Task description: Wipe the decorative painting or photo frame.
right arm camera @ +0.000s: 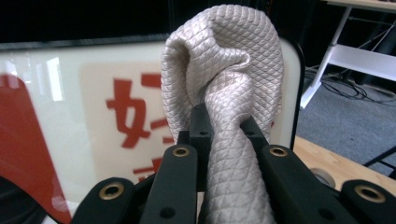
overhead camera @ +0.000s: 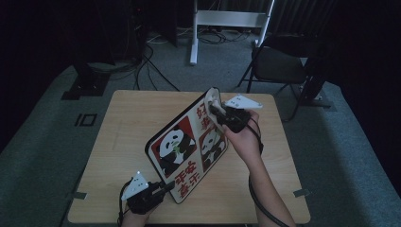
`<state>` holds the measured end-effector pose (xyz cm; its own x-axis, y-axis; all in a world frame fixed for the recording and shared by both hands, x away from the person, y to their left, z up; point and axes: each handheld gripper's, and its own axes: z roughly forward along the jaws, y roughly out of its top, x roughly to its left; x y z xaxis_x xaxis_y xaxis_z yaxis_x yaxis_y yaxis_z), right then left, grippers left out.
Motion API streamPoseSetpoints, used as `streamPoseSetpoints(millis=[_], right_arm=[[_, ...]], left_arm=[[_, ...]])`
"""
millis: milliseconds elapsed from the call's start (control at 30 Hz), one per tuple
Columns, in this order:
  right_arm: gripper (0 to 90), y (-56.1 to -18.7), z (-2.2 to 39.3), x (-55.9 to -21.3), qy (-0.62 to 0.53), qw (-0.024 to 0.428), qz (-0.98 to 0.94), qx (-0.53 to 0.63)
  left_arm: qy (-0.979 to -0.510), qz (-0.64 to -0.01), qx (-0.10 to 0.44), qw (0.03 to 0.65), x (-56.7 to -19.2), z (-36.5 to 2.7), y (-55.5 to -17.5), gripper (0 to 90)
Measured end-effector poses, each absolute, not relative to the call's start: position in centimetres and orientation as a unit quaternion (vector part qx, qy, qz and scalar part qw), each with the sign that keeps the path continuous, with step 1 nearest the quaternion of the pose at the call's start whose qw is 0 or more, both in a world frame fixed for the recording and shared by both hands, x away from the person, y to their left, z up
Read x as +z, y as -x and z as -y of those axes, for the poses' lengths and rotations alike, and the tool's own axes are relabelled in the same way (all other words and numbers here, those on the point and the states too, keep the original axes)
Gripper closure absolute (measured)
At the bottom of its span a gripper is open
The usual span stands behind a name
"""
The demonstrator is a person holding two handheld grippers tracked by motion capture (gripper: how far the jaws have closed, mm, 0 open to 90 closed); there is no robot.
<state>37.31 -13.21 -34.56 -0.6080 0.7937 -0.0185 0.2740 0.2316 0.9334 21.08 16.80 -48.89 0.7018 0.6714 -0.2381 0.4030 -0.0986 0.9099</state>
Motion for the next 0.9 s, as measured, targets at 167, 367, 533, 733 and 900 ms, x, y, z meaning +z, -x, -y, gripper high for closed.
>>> streamPoseSetpoints(millis=[167,367,533,733,900], right_arm=[[81.5,-37.3,13.5,-35.5,-0.365,0.254,-0.744,0.498],[81.5,-37.1,13.8,-36.8,-0.372,0.246,-0.748,0.491],[81.5,-37.0,14.1,-37.9,-0.376,0.243,-0.754,0.482],[81.5,-36.9,14.6,-39.4,-0.384,0.235,-0.759,0.470],[81.5,-36.9,15.0,-40.7,-0.392,0.229,-0.763,0.459]], left_arm=[[-0.730,-0.368,0.119,0.563,-48.9,-16.8,-21.1,77.5],[-0.732,-0.367,0.122,0.561,-48.9,-16.7,-21.0,77.4],[-0.732,-0.367,0.121,0.562,-48.9,-16.7,-21.0,77.2],[-0.732,-0.366,0.120,0.561,-48.9,-16.7,-21.0,77.2],[-0.731,-0.367,0.120,0.562,-48.9,-16.7,-21.0,77.2]])
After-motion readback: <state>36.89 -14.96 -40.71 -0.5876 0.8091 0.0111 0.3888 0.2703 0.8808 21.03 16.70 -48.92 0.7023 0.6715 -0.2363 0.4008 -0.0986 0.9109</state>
